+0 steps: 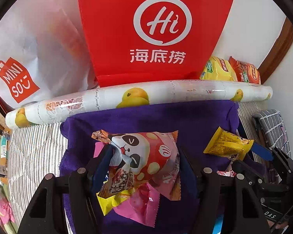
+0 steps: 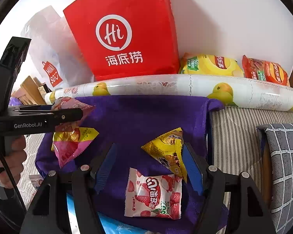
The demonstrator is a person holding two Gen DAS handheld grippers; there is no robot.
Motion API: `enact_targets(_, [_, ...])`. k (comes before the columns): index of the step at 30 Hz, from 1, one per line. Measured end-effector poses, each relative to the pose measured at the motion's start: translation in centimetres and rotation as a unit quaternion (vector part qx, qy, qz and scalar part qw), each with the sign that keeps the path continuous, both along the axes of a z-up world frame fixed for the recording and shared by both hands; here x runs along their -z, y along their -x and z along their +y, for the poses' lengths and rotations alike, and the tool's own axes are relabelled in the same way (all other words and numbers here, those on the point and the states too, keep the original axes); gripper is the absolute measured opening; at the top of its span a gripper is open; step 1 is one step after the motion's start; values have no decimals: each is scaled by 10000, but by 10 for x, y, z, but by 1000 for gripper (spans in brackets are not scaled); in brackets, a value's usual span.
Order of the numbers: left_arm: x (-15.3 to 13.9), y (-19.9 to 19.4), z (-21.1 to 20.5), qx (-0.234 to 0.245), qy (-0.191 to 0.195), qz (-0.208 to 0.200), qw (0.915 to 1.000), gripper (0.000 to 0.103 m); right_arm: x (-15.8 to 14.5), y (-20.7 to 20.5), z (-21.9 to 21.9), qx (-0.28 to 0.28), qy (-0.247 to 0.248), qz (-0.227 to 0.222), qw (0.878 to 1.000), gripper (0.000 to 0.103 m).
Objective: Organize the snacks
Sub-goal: 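Open the right tool to drop the yellow crisp bag while the left tool releases the panda bag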
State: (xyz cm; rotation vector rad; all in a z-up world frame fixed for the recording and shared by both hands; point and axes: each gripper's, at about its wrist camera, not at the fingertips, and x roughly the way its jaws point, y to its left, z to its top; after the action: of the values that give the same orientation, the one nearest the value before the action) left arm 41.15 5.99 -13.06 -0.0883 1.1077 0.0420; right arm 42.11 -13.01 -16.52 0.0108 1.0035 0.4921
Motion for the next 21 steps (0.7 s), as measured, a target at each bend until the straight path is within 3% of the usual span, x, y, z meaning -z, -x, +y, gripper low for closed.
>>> enact_targets(4, [-5,2,0,-12,-122,12,9999,70,-7,2,3,5,57,-122,9999,68])
enact_targets(12, [-30,15,6,-15,115,-232,9997,75,-44,13,6,265,-18,-465,9986,68])
enact_targets(21, [-56,32,1,10,329,-353,9988,75,-71,49,-14,735,122,-426,9963,68])
